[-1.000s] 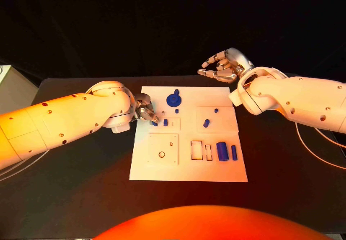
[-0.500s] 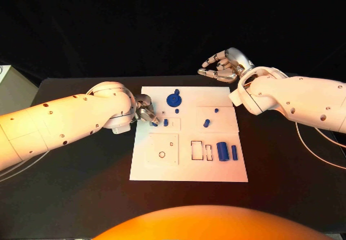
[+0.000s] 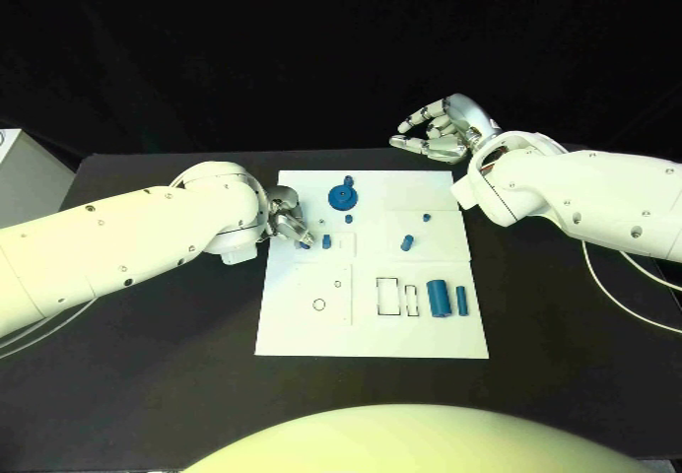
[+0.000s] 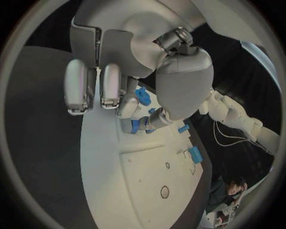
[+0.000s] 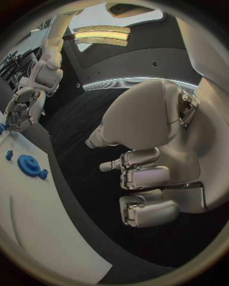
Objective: Assemble the parts on the task board
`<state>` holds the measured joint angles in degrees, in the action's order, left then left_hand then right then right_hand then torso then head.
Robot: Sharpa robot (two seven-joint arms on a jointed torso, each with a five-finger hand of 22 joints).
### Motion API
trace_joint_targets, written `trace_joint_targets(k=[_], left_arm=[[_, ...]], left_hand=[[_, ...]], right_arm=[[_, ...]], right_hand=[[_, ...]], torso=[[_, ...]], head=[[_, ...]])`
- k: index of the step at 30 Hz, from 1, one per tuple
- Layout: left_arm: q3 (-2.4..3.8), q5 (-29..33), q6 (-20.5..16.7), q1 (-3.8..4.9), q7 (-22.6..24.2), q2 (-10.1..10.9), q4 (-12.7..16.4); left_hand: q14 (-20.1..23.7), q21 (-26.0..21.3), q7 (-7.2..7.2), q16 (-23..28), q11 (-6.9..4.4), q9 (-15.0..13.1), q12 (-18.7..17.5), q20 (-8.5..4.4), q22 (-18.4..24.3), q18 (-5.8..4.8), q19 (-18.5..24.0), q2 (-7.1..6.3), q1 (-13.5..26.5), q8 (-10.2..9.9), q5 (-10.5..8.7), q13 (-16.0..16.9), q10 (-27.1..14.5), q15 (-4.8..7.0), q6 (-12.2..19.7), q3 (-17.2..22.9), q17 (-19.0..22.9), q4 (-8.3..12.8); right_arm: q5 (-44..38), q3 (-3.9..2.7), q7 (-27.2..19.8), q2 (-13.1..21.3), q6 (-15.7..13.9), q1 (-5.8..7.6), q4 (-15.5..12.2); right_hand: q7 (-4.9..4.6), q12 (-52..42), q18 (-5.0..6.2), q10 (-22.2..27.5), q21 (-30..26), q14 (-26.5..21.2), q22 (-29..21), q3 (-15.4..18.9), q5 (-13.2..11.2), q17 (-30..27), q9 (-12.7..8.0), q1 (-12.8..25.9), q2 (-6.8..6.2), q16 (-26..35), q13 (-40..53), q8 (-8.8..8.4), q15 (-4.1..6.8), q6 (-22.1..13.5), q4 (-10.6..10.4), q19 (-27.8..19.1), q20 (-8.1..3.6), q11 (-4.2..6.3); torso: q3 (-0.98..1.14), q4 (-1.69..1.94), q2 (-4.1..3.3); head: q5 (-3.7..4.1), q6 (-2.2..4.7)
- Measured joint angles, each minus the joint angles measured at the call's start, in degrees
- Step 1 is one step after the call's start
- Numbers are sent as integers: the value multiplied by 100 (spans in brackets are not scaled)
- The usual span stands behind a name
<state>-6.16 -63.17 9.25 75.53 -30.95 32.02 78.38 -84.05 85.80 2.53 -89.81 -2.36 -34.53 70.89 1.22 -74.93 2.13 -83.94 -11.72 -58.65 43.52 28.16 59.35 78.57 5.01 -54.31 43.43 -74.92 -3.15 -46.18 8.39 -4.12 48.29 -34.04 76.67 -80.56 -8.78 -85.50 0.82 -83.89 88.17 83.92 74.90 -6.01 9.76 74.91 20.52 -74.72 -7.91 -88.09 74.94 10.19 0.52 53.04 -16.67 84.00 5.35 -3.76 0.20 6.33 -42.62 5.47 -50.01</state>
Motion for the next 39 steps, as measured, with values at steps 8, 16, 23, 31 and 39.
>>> trace_joint_targets(k=[8, 16, 23, 31, 39], left_arm=[[-5, 8, -5, -2, 1, 3, -9], [-14, 14, -6, -16, -4, 1, -18], [-14, 22, -11, -18, -4, 1, -26], [-14, 26, -16, -20, -2, 15, -28], [-6, 29, -29, -26, 2, 113, 43]], left_hand=[[0, 0, -115, 0, -31, 133, -23, 0, 1, 0, 0, 120, 254, 24, -77, 0, 31, 0, -31, -452, 0, -226], [0, 0, -162, 0, -19, 207, -23, 0, 1, 0, 0, 24, 350, 56, -108, 23, 16, 0, -99, -970, 0, -524], [1, 0, -152, 0, -19, 233, -23, 0, 1, 0, 0, 25, 349, 57, -131, 24, 16, 0, -109, -1119, 1, -625], [0, 0, -152, 0, -19, 250, -22, 0, 2, 0, 0, 25, 349, 57, -131, 30, 16, 0, -109, -1213, 1, -661], [1, 0, -153, 0, -20, 259, -59, 1, 2, 0, 0, 25, 349, 55, -132, 17, 14, 0, -109, -1256, 1, -695]], right_arm=[[0, 0, 0, 1, 0, 0, -1], [0, 0, 0, 2, -1, 0, -1], [0, 0, 0, 2, -1, 0, 1], [-1, 0, 0, 2, -1, -1, 1], [-1, 0, 0, 7, -1, -3, 2]], right_hand=[[0, 0, 0, 0, 0, 0, 2, 0, 0, 0, 0, 0, 0, 0, -1, 0, 0, 0, 0, 0, 0, 0], [0, 0, 0, 0, 0, 0, 4, 0, 0, 0, 0, 0, 0, 0, -1, 0, 0, 0, 0, 0, 0, 0], [0, 0, 0, 0, 0, 0, 4, 0, 0, 0, 0, 17, 17, 0, -2, 0, 0, 0, 0, 0, 0, 0], [0, 0, 0, 0, 0, 0, 3, 0, 0, 0, 0, 31, 31, 0, -2, 0, 0, 0, 0, 0, 0, 0], [0, 0, 0, 0, 0, 0, 3, 0, 22, -1, 0, 31, 31, 0, -3, 0, 0, 0, 0, 0, 0, 0]], torso=[[0, 0, 0], [-3, 0, 0], [-3, 0, 0], [-3, 0, -1], [-4, -2, -1]], head=[[4, 0], [7, 0], [12, 0], [12, 3], [15, 8]])
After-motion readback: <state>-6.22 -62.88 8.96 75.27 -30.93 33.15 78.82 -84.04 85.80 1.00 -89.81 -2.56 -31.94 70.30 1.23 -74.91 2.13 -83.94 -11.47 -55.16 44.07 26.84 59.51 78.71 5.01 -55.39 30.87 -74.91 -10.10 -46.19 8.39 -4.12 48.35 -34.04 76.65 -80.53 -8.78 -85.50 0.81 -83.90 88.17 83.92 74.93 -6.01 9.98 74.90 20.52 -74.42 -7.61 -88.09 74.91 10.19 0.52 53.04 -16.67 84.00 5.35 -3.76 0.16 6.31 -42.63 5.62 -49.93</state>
